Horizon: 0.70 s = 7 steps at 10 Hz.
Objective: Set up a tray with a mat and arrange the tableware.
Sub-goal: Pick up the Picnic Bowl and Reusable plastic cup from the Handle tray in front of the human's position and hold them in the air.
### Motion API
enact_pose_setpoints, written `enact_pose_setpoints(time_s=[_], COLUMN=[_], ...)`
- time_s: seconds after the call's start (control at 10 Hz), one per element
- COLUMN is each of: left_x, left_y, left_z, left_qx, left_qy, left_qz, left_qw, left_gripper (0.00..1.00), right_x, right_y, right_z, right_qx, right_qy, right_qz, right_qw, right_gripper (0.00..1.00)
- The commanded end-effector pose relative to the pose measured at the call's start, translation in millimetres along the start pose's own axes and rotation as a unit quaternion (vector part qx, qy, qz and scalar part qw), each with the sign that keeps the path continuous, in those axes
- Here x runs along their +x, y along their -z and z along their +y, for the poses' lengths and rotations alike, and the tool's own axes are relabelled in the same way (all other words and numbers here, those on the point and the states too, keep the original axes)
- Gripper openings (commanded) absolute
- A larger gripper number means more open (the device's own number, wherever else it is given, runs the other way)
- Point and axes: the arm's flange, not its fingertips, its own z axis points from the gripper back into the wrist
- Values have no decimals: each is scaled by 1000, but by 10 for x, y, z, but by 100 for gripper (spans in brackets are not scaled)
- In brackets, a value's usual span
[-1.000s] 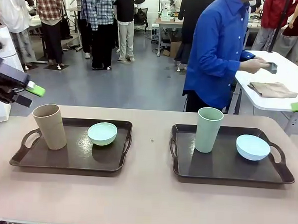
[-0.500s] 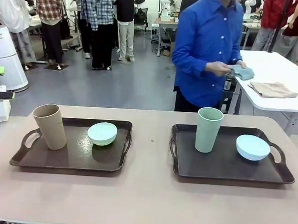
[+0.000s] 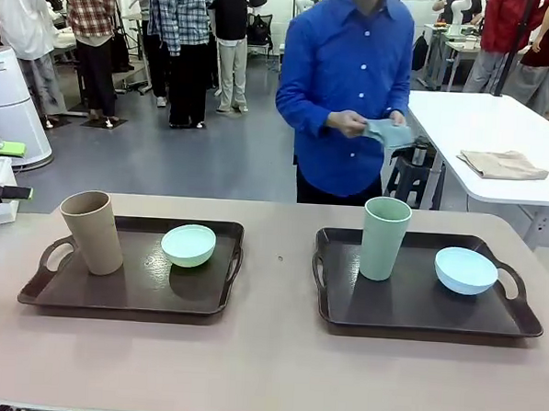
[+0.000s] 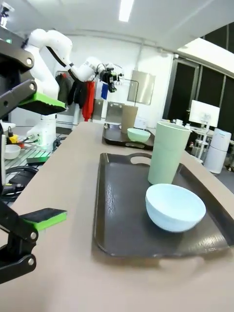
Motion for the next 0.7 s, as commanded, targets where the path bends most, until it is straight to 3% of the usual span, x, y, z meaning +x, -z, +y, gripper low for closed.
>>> enact_pose_setpoints(time_s=[0.0,0.6], left_x=[-562,-605], left_y=[185,-160], left_z=[-78,-56], left_qx=[46,146], left_qy=[-24,-91], left_qz=[4,-10], left_qw=[999,985], left_gripper=[100,100], right_x=[-175,-176], right_y=[-80,-75], right_z=[143,226], right_qx=[-14,-29], right_qy=[-22,-48], right_qz=[-5,-13], right_qw=[1000,998], right_gripper=[100,100])
